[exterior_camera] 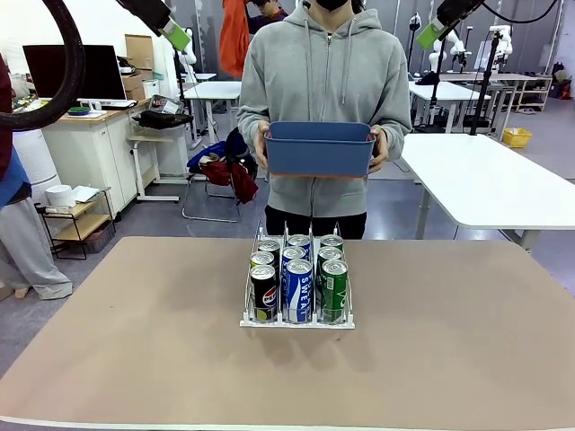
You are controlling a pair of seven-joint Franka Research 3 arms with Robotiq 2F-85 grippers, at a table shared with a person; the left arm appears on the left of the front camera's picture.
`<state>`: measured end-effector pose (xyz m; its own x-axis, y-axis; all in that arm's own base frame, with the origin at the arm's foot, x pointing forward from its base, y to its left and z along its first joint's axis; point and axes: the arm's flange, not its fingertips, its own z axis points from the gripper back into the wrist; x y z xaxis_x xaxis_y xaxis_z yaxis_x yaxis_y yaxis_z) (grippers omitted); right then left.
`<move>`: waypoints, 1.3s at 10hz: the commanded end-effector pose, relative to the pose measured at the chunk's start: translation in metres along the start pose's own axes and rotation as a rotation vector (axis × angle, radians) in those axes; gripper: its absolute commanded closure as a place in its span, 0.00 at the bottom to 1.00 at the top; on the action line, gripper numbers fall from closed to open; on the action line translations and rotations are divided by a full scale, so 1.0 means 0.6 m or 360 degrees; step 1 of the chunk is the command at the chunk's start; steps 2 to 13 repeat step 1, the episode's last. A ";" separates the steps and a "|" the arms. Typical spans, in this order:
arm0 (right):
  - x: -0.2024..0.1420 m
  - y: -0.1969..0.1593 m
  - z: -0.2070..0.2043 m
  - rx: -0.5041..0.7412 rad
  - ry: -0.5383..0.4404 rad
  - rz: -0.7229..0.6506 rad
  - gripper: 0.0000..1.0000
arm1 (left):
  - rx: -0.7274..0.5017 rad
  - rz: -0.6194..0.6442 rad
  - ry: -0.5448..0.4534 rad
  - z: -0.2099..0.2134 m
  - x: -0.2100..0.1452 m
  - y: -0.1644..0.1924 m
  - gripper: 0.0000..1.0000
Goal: Fill the beverage cans into the dispenser.
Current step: Place the picked Sprite in the line of the Automatic Can Dispenser with the same cans.
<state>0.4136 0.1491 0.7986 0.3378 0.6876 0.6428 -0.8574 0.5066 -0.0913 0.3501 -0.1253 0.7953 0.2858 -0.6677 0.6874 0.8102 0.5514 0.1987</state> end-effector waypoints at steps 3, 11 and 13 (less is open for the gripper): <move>0.000 0.003 0.000 0.0007 -0.0006 -0.0007 0.05 | -0.0025 0.0004 -0.0011 -0.002 -0.008 -0.003 0.00; 0.000 0.003 0.000 0.0007 -0.0006 -0.0007 0.05 | -0.0025 0.0004 -0.0011 -0.002 -0.008 -0.003 0.00; 0.000 0.003 0.000 0.0007 -0.0006 -0.0007 0.05 | -0.0025 0.0004 -0.0011 -0.002 -0.008 -0.003 0.00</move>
